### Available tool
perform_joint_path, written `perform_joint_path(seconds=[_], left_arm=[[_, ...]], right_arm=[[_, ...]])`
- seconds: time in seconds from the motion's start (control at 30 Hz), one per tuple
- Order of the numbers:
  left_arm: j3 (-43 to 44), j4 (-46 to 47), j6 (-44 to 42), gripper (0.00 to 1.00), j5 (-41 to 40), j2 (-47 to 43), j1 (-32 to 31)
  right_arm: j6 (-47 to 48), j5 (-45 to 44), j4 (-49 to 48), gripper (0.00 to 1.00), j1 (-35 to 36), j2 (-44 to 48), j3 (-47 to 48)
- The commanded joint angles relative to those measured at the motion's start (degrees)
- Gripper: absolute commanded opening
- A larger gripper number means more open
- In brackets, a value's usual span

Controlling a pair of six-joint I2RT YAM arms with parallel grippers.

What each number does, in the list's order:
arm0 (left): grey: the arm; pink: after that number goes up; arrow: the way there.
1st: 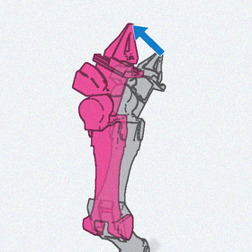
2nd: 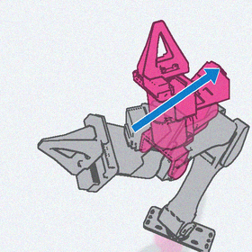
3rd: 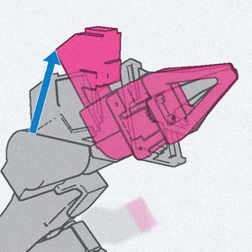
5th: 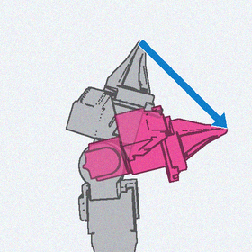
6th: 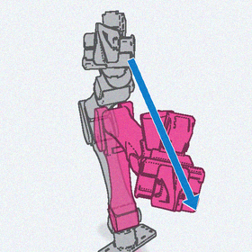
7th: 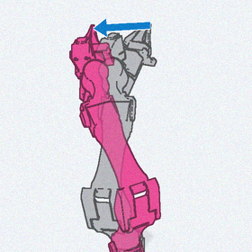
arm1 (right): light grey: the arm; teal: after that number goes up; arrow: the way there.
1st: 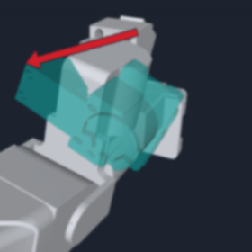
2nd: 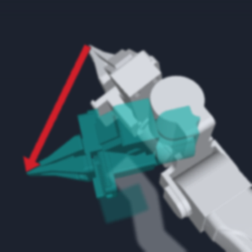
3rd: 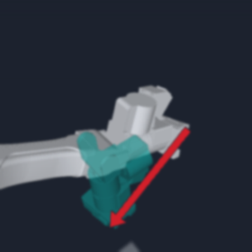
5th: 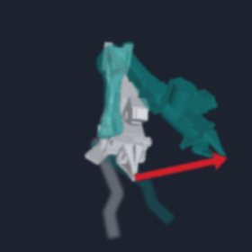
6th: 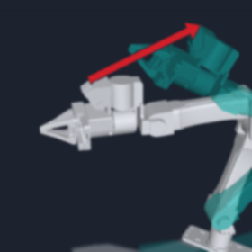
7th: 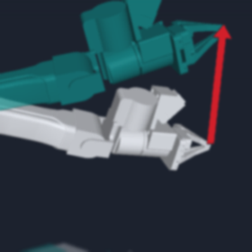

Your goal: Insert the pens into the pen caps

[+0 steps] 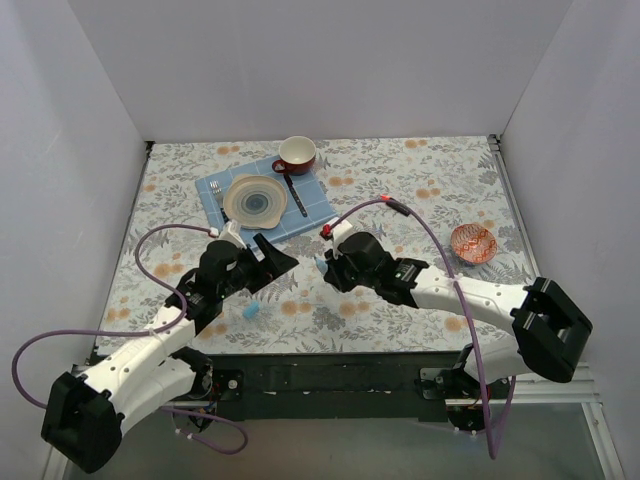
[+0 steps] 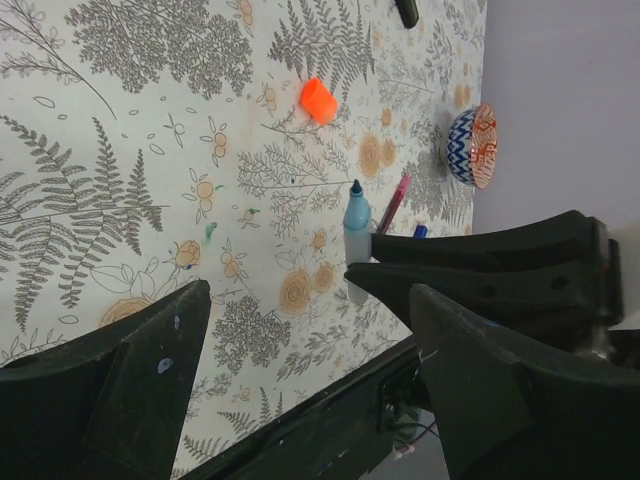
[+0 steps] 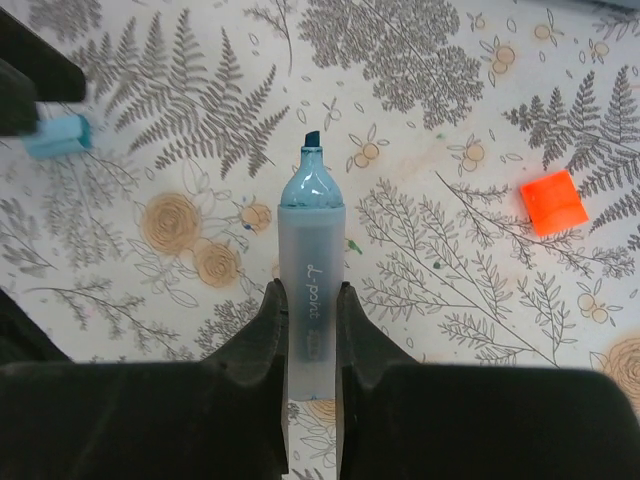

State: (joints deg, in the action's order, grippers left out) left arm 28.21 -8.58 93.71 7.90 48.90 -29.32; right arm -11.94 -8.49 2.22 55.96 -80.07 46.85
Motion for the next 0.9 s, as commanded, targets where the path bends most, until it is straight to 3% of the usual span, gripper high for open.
perform_joint_path(seconds=[0.0, 0.17, 0.37, 0.5, 0.53, 0.63, 0.73, 0.77, 0.8, 0.87], left_arm=[[-1.5, 7.8, 0.9, 0.79, 5.4, 2.9, 0.1], [-1.3, 13.5, 0.5, 0.76, 9.2, 7.9, -0.9], [-1.0, 16.4, 0.2, 0.73, 8.4, 12.5, -2.6], [-0.9, 18.2, 0.0, 0.61, 9.8, 14.1, -3.5], [-0.9, 18.8, 0.0, 0.51, 9.9, 14.1, -3.6], [-1.0, 19.4, 0.3, 0.34, 10.0, 13.7, -4.2], [-1.6, 22.5, 0.4, 0.22, 13.5, 12.2, -4.3], [-1.6, 22.9, 0.6, 0.10, 14.2, 11.3, -4.2], [-1.6, 23.3, 0.8, 0.04, 14.7, 10.8, -4.2], [-1.8, 24.3, 0.0, 0.00, 16.8, 9.7, -4.3]], right_arm=[[-4.7, 2.2, -7.6, 0.01, 0.2, 3.0, -0.2], [-5.6, 4.9, -8.0, 0.01, 0.6, 2.8, 0.7], [-7.7, 5.5, -9.9, 0.01, 1.8, 3.9, 0.0], [-8.2, 5.3, -10.7, 0.01, 2.7, 3.9, -0.1], [-8.5, 5.6, -10.8, 0.01, 2.7, 3.9, -0.2], [-8.8, 6.6, -11.7, 0.01, 3.1, 4.1, -0.4], [-8.5, 9.9, -12.4, 0.01, 3.2, 4.6, -1.0], [-8.4, 10.6, -12.3, 0.01, 3.3, 5.1, -1.4], [-8.0, 11.5, -12.2, 0.01, 3.3, 5.5, -1.6], [-7.6, 13.8, -12.1, 0.20, 3.3, 8.1, -2.4]])
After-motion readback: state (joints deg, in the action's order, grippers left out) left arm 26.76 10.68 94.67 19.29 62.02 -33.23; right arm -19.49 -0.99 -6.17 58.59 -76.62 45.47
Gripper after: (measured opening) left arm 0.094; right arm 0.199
